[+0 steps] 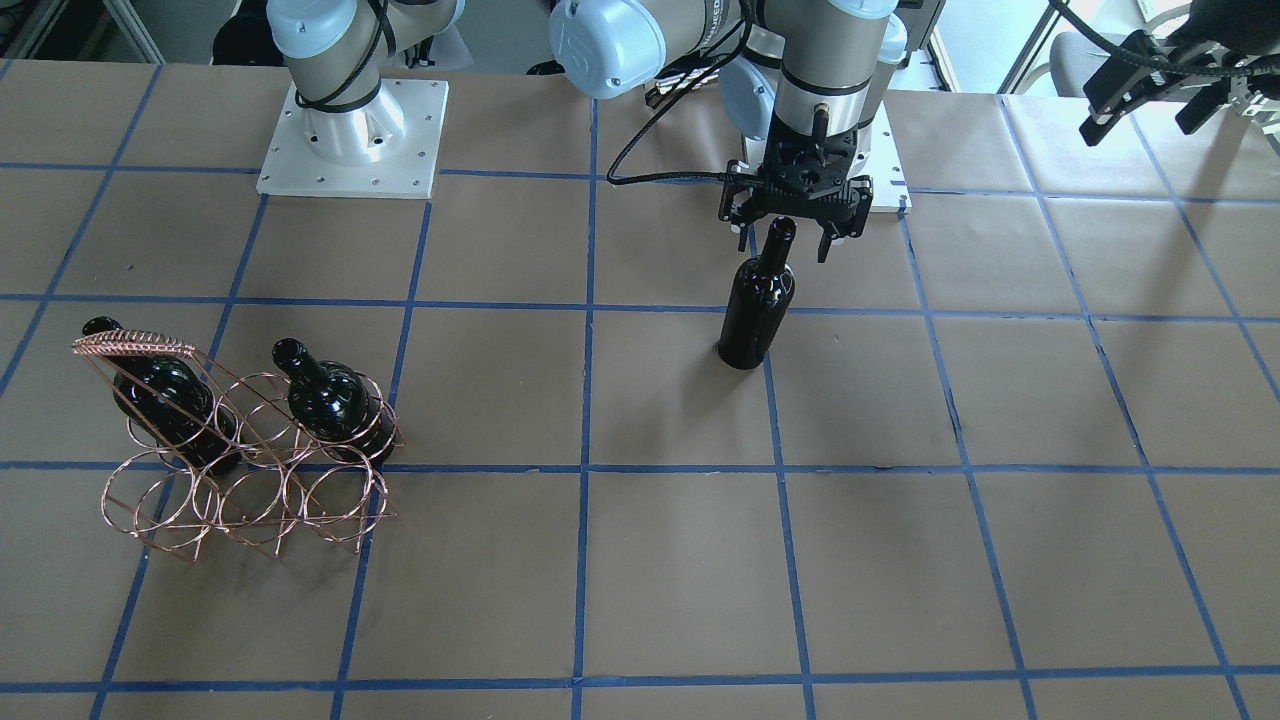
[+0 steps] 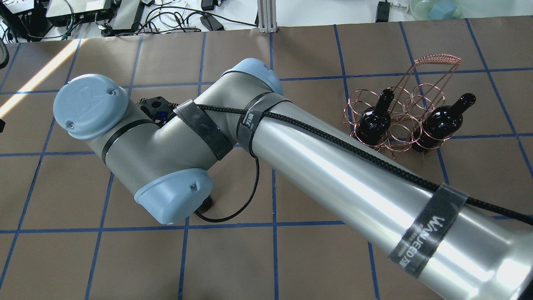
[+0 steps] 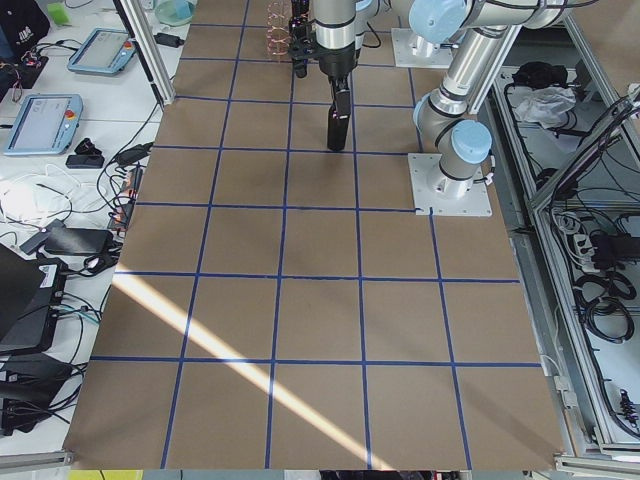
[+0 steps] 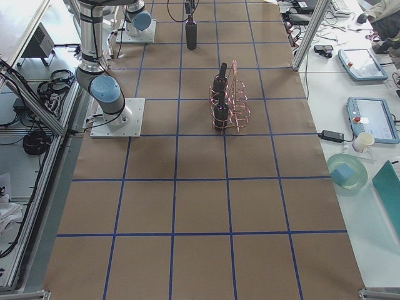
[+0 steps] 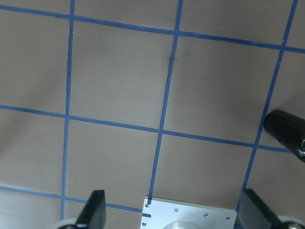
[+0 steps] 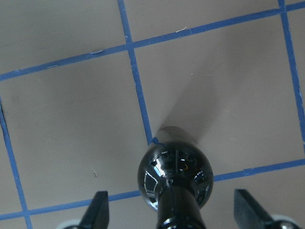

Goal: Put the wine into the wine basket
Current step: 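Lower the right gripper onto the upright bottle's neck and close it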

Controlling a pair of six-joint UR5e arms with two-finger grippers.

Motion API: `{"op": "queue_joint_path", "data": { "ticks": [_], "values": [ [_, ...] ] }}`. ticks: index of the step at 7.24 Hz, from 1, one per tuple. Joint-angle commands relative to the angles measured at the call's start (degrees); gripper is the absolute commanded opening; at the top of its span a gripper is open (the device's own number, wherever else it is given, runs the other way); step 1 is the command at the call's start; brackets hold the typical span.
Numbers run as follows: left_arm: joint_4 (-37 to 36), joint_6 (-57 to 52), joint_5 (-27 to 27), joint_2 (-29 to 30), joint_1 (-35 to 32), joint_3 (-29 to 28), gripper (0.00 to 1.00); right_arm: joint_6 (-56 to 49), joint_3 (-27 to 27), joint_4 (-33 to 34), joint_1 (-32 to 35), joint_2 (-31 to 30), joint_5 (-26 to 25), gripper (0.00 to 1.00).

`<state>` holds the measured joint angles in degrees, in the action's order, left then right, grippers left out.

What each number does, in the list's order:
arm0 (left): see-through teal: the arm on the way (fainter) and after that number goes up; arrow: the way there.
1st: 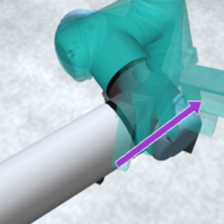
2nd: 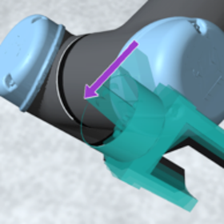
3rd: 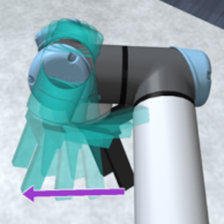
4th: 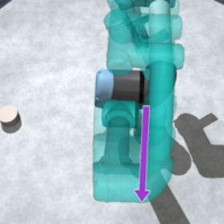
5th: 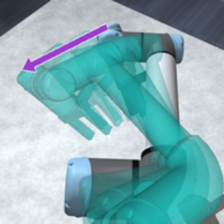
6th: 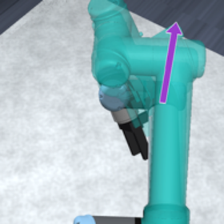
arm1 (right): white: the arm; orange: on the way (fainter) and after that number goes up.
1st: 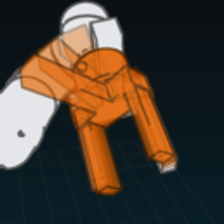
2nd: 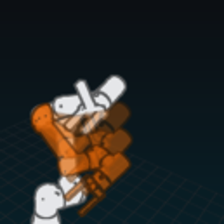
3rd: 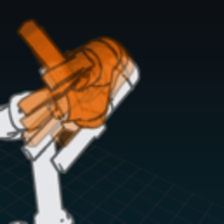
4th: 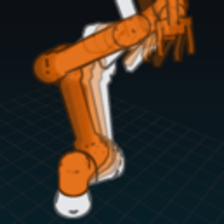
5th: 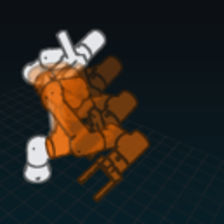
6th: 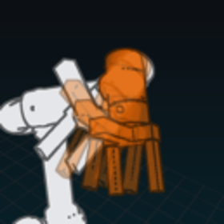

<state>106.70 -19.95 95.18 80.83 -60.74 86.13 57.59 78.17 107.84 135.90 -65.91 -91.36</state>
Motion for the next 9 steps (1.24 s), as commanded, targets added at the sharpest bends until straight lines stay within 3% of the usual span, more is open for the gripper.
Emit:
{"op": "queue_joint_path", "data": {
  "ticks": [1, 2, 3, 5, 6, 9],
  "values": [
    [0.0, 0.0, 0.0, -0.15, 0.0, 0.0, 1.0, 0.15, 1.19, -0.26, 0.33, -0.01, 0.13, 0.86],
    [0.0, 0.0, 0.0, -0.15, 0.0, 0.0, 1.0, 0.24, 1.19, -0.18, 0.33, 0.08, 0.04, 0.86],
    [0.0, 0.0, 0.0, -0.15, 0.09, 0.0, 1.0, 0.15, 1.19, -0.09, 0.33, -0.1, 0.04, 0.78],
    [0.0, 0.0, -0.08, -0.15, 0.01, 0.0, 1.0, 0.15, 1.19, -0.09, 0.33, -0.1, 0.56, 0.53],
    [0.0, 0.0, 0.0, -0.15, 0.0, 0.0, 1.0, 0.07, 1.19, 0.09, 0.33, -0.1, 0.92, 0.47],
    [0.0, 0.09, -0.26, -0.15, -0.34, 0.09, 1.0, 0.07, 1.19, 0.53, 0.33, -0.01, 1.01, 0.44]
  ]
}}
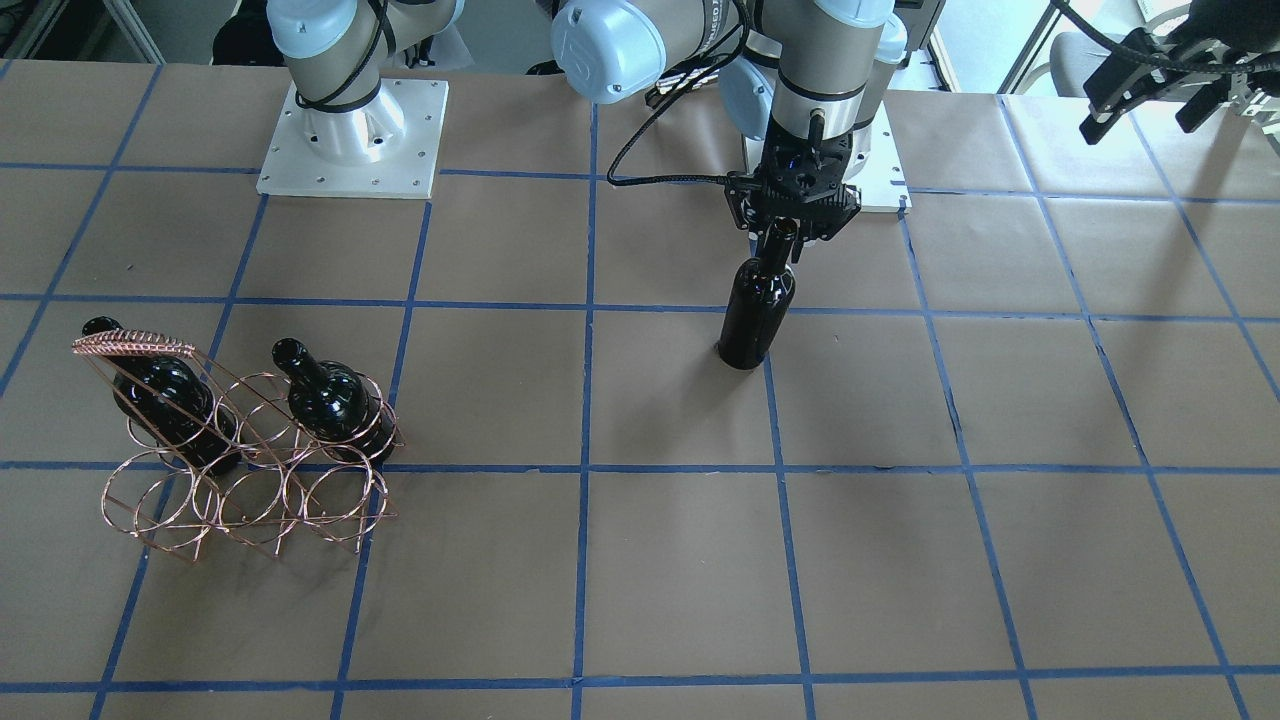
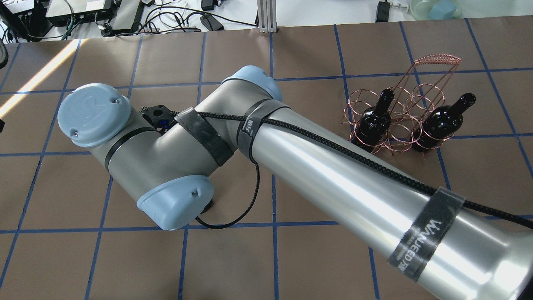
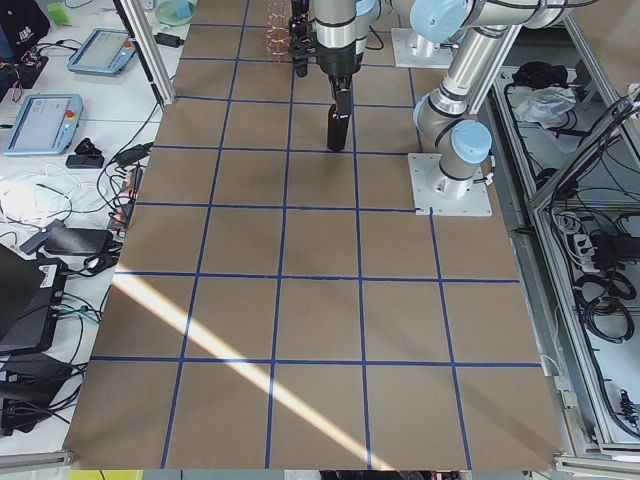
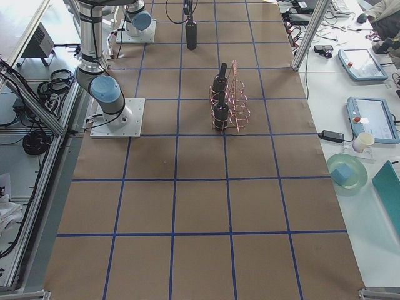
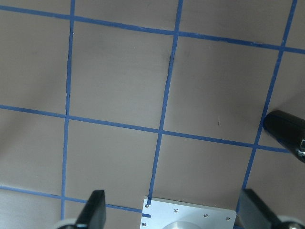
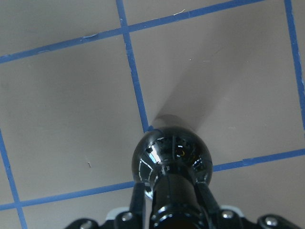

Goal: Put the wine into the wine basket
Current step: 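Lower the right gripper onto the upright bottle's neck and close it, then lift the bottle with the right gripper toward the wire rack while the left arm withdraws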

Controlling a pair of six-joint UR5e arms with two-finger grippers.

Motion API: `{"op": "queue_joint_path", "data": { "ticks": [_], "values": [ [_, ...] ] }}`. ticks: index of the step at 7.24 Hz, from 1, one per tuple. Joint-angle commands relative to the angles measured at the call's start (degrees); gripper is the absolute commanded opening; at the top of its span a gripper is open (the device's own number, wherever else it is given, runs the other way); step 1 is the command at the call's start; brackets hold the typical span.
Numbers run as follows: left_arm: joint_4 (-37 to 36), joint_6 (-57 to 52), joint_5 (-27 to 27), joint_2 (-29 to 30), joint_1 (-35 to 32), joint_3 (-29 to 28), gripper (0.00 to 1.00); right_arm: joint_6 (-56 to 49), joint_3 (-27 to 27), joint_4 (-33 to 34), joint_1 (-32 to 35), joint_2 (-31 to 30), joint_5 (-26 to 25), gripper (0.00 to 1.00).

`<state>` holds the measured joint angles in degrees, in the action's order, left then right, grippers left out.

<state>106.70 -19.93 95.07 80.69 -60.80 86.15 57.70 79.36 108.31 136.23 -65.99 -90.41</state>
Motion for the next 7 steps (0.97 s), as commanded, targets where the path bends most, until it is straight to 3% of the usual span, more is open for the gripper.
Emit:
{"op": "queue_joint_path", "data": {
  "ticks": [1, 3, 5, 6, 7],
  "values": [
    [0.09, 0.07, -0.14, -0.09, -0.2, 0.08, 1.0, -0.13, 0.0, 0.06, 0.0, 0.08, 0.14, 0.35],
    [0.26, 0.51, -0.32, -0.18, -0.37, 0.25, 1.0, 0.4, -0.09, -0.29, 0.0, -2.02, 1.37, 0.19],
    [0.44, 0.6, -0.23, -0.27, -0.29, 0.25, 1.0, -0.65, 0.09, -2.12, -1.22, -7.02, 0.33, 0.15],
    [0.96, 1.9, -0.32, -0.96, -0.46, 0.86, 1.0, -1.36, 0.18, -6.57, -2.54, -9.31, -2.64, 0.13],
    [0.97, 8.44, -0.49, -0.97, -0.72, 1.13, 1.0, -1.71, 0.35, -8.1, -4.64, -10.89, -2.23, 0.13]
  ]
}}
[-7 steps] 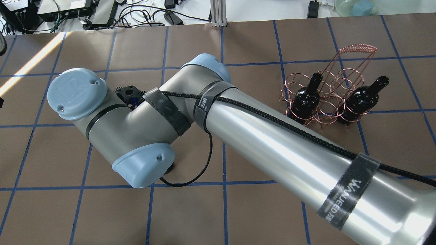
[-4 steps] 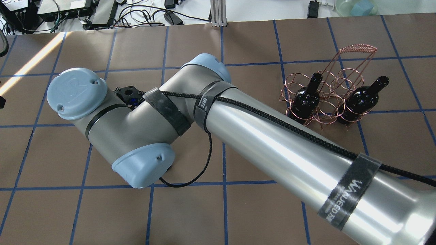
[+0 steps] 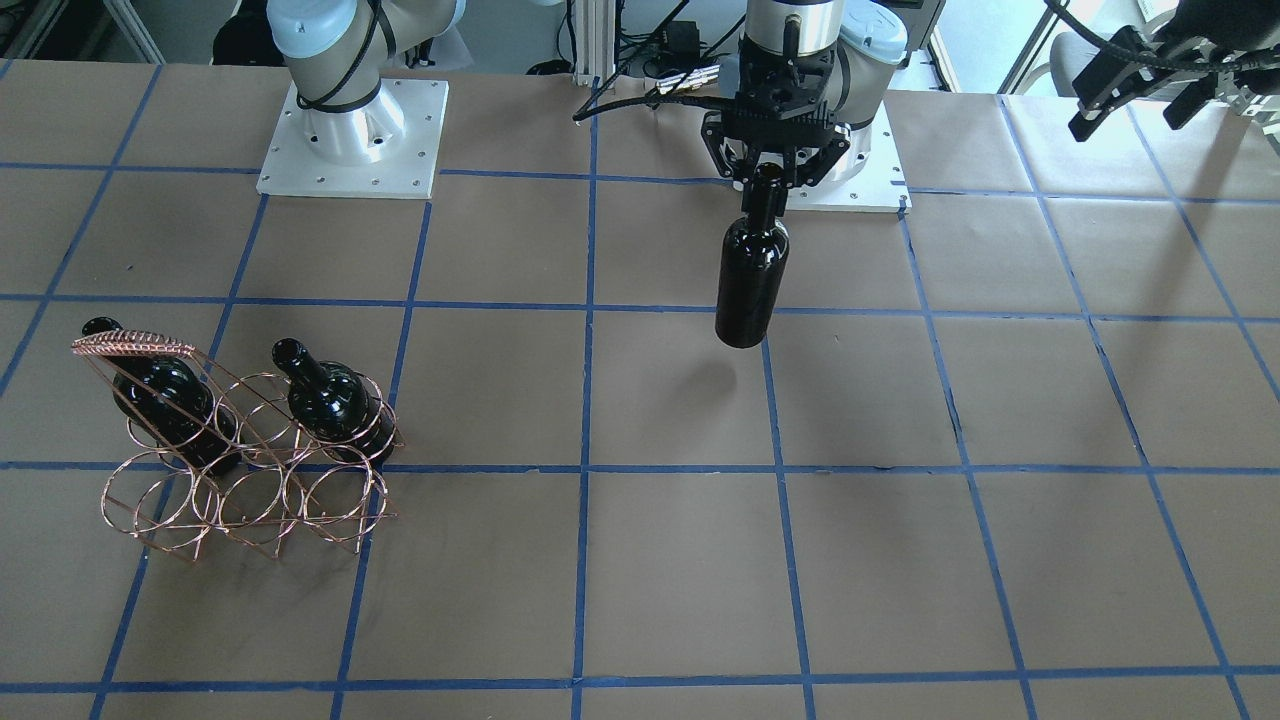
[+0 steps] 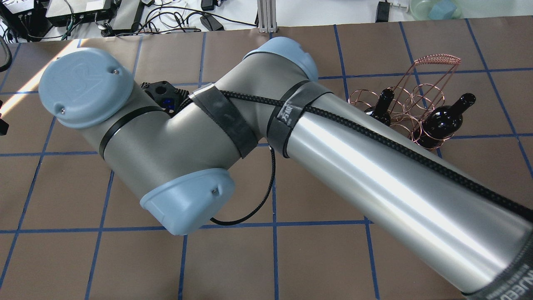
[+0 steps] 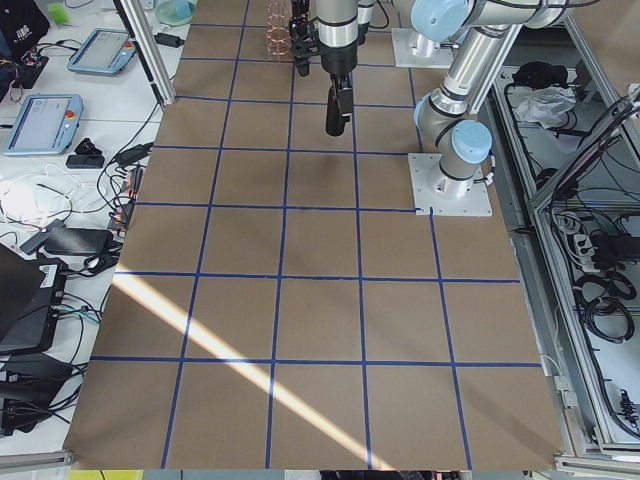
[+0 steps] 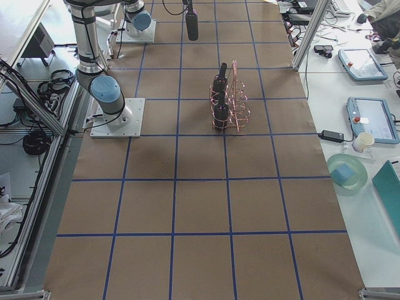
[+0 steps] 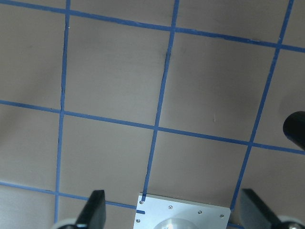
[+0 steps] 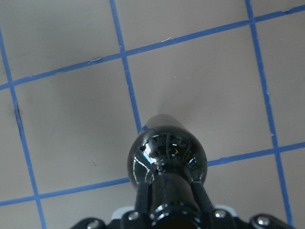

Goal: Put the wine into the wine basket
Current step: 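Lift the bottle with the right gripper toward the wire rack while the left arm withdraws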

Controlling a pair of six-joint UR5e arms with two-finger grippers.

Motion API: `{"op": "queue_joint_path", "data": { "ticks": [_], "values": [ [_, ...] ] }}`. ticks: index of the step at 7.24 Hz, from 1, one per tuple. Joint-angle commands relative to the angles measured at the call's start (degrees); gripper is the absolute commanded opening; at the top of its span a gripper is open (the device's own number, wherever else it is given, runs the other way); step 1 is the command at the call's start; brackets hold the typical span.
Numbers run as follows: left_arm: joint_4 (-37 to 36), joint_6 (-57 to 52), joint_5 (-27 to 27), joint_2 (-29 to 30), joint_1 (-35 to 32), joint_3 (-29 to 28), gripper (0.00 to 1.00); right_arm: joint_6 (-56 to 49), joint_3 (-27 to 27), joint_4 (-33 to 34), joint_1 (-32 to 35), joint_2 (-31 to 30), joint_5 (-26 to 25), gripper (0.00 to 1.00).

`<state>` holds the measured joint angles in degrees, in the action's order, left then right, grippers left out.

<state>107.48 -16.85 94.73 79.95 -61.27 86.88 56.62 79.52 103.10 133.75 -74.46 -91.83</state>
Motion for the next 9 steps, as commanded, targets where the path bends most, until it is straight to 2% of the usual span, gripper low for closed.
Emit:
{"op": "queue_joint_path", "data": {
  "ticks": [1, 2, 3, 4, 6, 7, 9],
  "values": [
    [0.01, 7.25, -0.33, 0.12, -1.47, 0.49, 1.0, -4.2, 0.28, -5.6, -4.88, -4.88, 0.23, 0.14],
    [-0.16, 9.18, -0.16, 0.21, -4.36, 0.66, 1.0, -9.28, 0.28, -10.24, -9.34, -7.77, 0.42, 0.14],
    [-0.25, 16.95, -0.33, 0.73, -8.65, 0.75, 1.0, -13.77, 0.28, -14.55, -13.74, -11.02, 1.73, 0.14],
    [-2.08, 19.9, -0.33, 1.61, -14.09, 1.1, 1.0, -18.51, 0.46, -17.73, -17.61, -13.32, 1.83, 0.13],
    [-8.92, 23.34, -0.33, 3.72, -23.59, 3.64, 1.0, -26.07, 0.81, -19.08, -24.56, -15.09, 1.48, 0.13],
    [-13.65, 23.61, -0.42, 4.07, -26.5, 3.91, 1.0, -29.08, 0.9, -20.91, -27.38, -17.01, 1.3, 0.13],
    [-15.28, 22.75, -1.64, 5.3, -27.67, 3.91, 1.0, -36.11, 0.98, -26.0, -30.55, -20.71, 0.95, 0.12]
  ]
}}
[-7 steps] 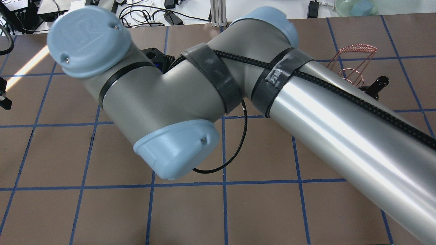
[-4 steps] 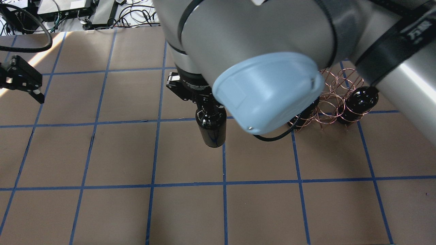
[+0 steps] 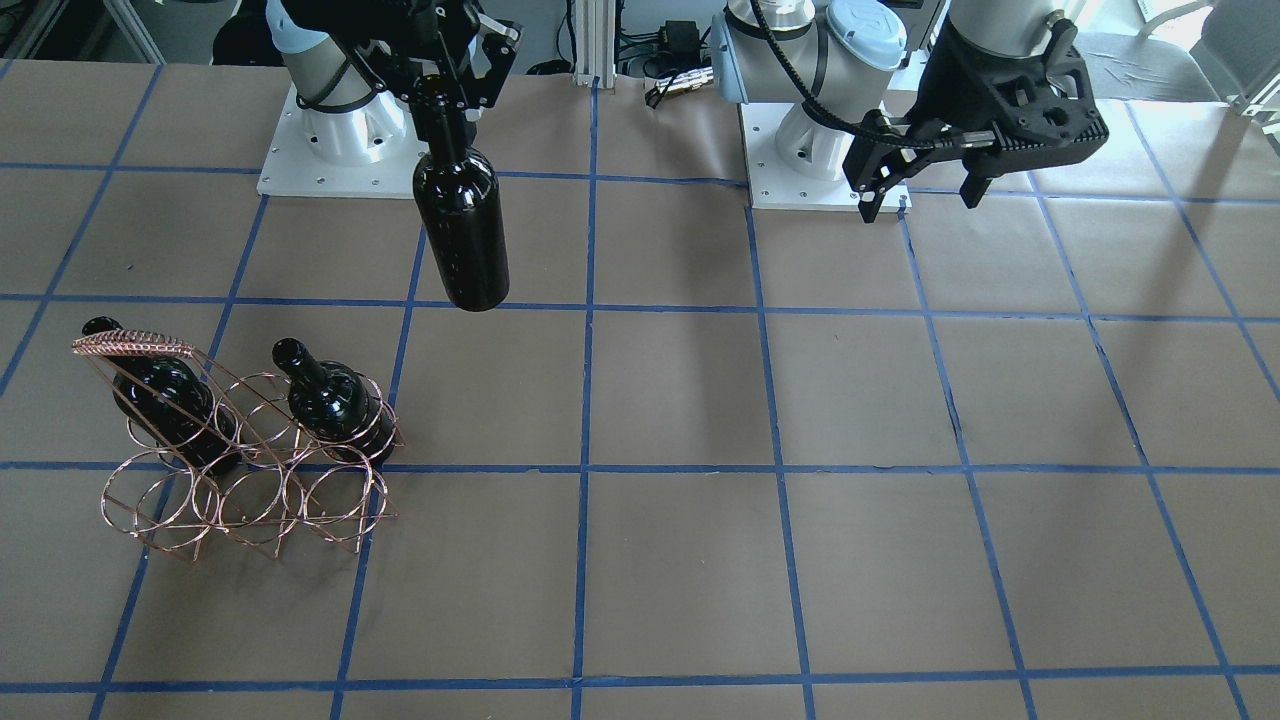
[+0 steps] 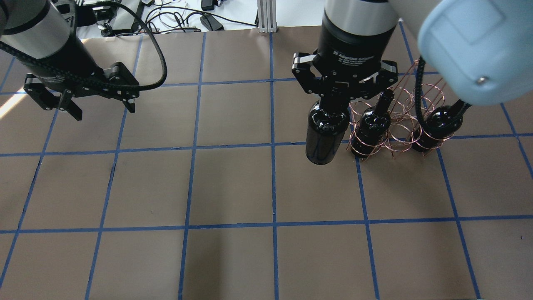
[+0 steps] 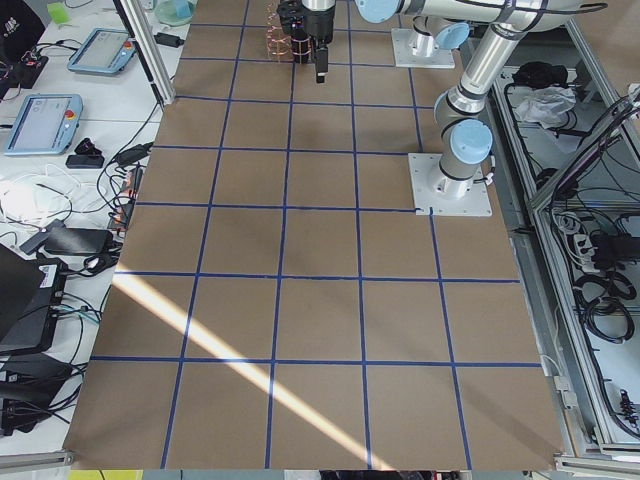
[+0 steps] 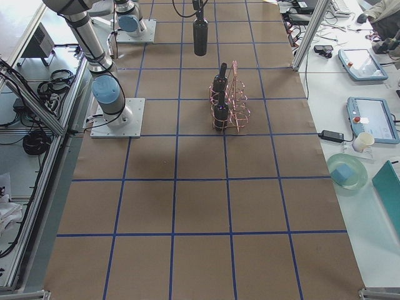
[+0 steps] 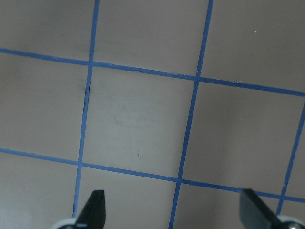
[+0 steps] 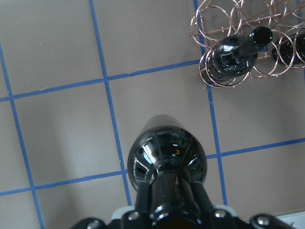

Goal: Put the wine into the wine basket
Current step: 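Lower the bottle with the right gripper into an empty rack ring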

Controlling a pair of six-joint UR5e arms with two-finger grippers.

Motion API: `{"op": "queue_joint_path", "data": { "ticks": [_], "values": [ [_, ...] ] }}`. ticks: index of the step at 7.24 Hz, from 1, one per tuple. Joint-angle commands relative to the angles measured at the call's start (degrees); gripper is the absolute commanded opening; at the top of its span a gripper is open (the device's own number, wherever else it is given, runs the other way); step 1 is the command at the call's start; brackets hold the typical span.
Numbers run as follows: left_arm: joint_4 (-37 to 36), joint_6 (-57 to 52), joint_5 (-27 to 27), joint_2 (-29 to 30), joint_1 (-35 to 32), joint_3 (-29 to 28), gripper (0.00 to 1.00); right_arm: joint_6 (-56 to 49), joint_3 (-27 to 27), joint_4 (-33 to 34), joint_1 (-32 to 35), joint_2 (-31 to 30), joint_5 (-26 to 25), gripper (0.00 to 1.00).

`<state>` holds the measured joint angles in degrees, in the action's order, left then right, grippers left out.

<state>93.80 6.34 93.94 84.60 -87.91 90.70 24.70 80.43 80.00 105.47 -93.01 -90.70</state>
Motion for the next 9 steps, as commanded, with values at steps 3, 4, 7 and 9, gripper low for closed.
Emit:
{"op": "queue_joint_path", "data": {
  "ticks": [3, 4, 7, 9],
  "values": [
    [-5.54, -1.59, -4.2, 1.61, -1.12, -0.86, 1.0, -11.21, 0.43, -3.36, -8.6, -3.14, 0.35, 0.11],
    [-5.9, -1.6, -4.03, 1.79, -1.04, -1.57, 1.0, -13.51, 0.43, -3.1, -9.92, -3.14, 0.0, 0.11],
    [-5.47, -4.24, -3.76, 1.79, -1.03, -3.69, 1.0, -24.05, 0.52, -3.62, -21.85, -3.06, 0.61, 0.11],
    [-5.29, -4.41, -3.42, 1.61, -1.21, -3.77, 1.0, -29.35, 3.67, 0.3, -24.94, -2.53, -0.26, 0.11]
  ]
}}
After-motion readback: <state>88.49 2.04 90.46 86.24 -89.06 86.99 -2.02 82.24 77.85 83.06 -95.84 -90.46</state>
